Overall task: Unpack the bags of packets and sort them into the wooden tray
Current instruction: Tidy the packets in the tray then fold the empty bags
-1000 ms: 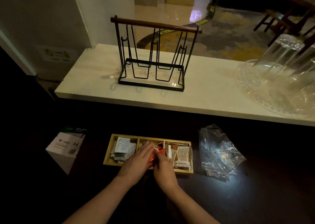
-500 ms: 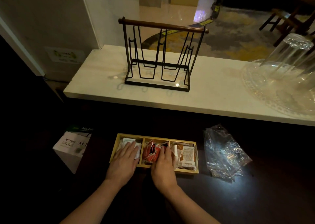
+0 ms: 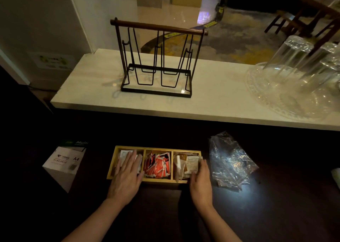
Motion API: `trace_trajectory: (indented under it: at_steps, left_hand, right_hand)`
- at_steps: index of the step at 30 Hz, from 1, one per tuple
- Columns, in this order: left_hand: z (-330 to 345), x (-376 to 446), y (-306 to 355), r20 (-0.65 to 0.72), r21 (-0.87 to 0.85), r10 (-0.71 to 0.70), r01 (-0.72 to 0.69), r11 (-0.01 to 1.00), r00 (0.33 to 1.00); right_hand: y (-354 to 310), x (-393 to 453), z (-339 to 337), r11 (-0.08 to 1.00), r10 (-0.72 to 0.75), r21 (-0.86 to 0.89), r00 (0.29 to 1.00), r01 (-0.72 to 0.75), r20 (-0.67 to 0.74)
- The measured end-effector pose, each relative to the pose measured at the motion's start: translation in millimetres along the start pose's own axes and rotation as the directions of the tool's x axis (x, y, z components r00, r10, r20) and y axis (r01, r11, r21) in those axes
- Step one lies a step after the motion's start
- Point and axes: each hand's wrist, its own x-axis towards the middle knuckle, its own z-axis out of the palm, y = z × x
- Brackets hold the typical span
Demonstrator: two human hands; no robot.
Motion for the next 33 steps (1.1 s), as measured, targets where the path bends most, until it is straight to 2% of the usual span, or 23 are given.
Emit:
trace_trajectory:
  at_steps: [2, 5, 8, 10, 12, 14, 16, 18, 19, 20, 22, 24, 26, 29, 33]
  left_hand:
    - [-8, 3, 16, -0.036, 0.012, 0.045, -0.045, 0.999, 0.998]
    - [-15, 8, 42, -0.053, 0.061, 0.212, -0.209, 0.976, 0.976]
    - [-12, 9, 70, -0.004, 0.094, 0.428, -0.426, 0.9, 0.904]
    - [-6, 9, 84, 0.054, 0.099, 0.504, -0.507, 0.856, 0.862]
    - [0, 8, 89, 0.104, 0.109, 0.497, -0.507, 0.855, 0.861]
    - [3, 10, 91, 0.133, 0.122, 0.47, -0.485, 0.866, 0.873]
    - [3, 13, 91, 0.137, 0.123, 0.448, -0.464, 0.877, 0.883]
    - [4, 17, 94, 0.126, 0.116, 0.444, -0.458, 0.881, 0.887]
    - [5, 19, 95, 0.122, 0.109, 0.447, -0.46, 0.881, 0.886]
    - [6, 20, 97, 0.112, 0.106, 0.453, -0.464, 0.88, 0.884]
    - [8, 21, 101, 0.103, 0.105, 0.458, -0.467, 0.878, 0.883]
    - [11, 21, 105, 0.107, 0.105, 0.451, -0.461, 0.881, 0.886]
    - [12, 22, 111, 0.116, 0.093, 0.445, -0.456, 0.885, 0.888]
    - [15, 26, 119, 0.137, 0.153, 0.445, -0.463, 0.873, 0.885]
    - [21, 31, 126, 0.169, 0.162, 0.447, -0.472, 0.866, 0.878]
  right_hand:
    - [0, 1, 3, 0.998, -0.041, -0.041, 0.999, 0.042, 0.01]
    - [0, 2, 14, 0.979, -0.095, -0.177, 0.995, 0.098, 0.028]
    - [3, 3, 17, 0.958, -0.156, -0.226, 0.982, 0.176, 0.107]
    - [6, 6, 12, 0.961, -0.173, -0.187, 0.969, 0.205, 0.174]
    - [5, 10, 2, 0.979, -0.179, -0.064, 0.967, 0.193, 0.181]
    - [7, 17, -17, 0.982, -0.191, 0.008, 0.977, 0.191, 0.095]
    - [15, 33, -41, 0.985, -0.167, -0.05, 0.984, 0.164, -0.056]
    - [32, 54, -64, 0.979, -0.098, -0.192, 0.979, 0.063, -0.179]
    - [42, 64, -71, 0.964, -0.051, -0.265, 0.979, -0.003, -0.198]
    - [51, 71, -76, 0.943, 0.025, -0.322, 0.984, -0.081, -0.175]
    - [64, 78, -73, 0.901, 0.191, -0.389, 0.981, -0.189, -0.034]
    - [75, 78, -61, 0.895, 0.272, -0.398, 0.953, -0.2, 0.133]
    - [81, 75, -48, 0.891, 0.319, -0.398, 0.925, -0.218, 0.207]
    - [78, 71, -37, 0.835, 0.396, -0.485, 0.895, -0.259, 0.205]
    - [69, 70, -38, 0.773, 0.375, -0.583, 0.921, -0.25, 0.102]
